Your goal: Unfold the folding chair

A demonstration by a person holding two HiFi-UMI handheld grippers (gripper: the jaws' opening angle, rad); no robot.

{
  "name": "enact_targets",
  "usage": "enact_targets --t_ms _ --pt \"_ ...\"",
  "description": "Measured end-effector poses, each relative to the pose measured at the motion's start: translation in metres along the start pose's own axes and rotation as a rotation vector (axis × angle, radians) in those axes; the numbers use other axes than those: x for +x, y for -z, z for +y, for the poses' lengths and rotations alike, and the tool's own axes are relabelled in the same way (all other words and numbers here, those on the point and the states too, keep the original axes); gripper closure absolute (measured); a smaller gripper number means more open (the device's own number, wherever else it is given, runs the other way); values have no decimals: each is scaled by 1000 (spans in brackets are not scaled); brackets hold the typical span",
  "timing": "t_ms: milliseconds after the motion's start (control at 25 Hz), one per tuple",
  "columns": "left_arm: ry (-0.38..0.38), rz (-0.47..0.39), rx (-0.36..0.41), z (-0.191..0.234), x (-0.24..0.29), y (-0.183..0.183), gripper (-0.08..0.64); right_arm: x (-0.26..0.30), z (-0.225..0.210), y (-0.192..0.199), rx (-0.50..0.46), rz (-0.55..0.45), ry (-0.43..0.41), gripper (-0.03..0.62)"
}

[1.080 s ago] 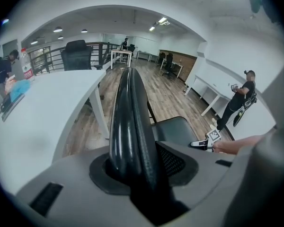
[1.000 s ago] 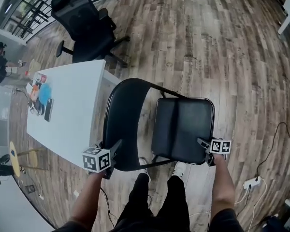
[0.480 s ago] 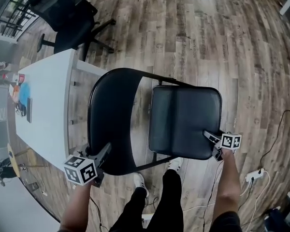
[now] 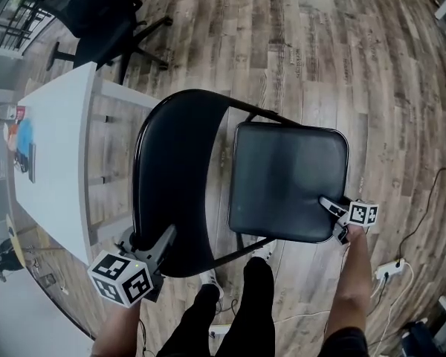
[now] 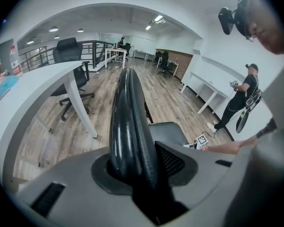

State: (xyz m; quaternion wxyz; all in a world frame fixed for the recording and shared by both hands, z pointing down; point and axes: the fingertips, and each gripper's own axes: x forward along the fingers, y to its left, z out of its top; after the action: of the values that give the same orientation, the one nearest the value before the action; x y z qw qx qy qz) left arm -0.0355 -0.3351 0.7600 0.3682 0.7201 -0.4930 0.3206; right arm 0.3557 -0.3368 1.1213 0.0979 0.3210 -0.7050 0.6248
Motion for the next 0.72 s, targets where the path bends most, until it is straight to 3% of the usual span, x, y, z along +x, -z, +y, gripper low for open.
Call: enact_targets --t_ms 120,200,360,480,600,720 --pt "17 -38 -11 -1 1 -5 412 -10 -6 -10 -66 -4 35 173" --pt "-11 -71 1 2 -6 -6 404 -27 -8 -14 -110 -41 105 175" --pt "-62 -119 0 4 -31 -3 364 -86 12 -27 -237 -213 274 175" --pt "-91 -168 -18 6 -61 2 364 -121 70 -25 -358 -330 341 176" --pt "-155 -264 17 6 -105 -2 367 -143 150 -15 -485 -421 387 176" --pt "-145 -373 30 -7 -149 -4 398 -162 244 8 -587 -522 392 209"
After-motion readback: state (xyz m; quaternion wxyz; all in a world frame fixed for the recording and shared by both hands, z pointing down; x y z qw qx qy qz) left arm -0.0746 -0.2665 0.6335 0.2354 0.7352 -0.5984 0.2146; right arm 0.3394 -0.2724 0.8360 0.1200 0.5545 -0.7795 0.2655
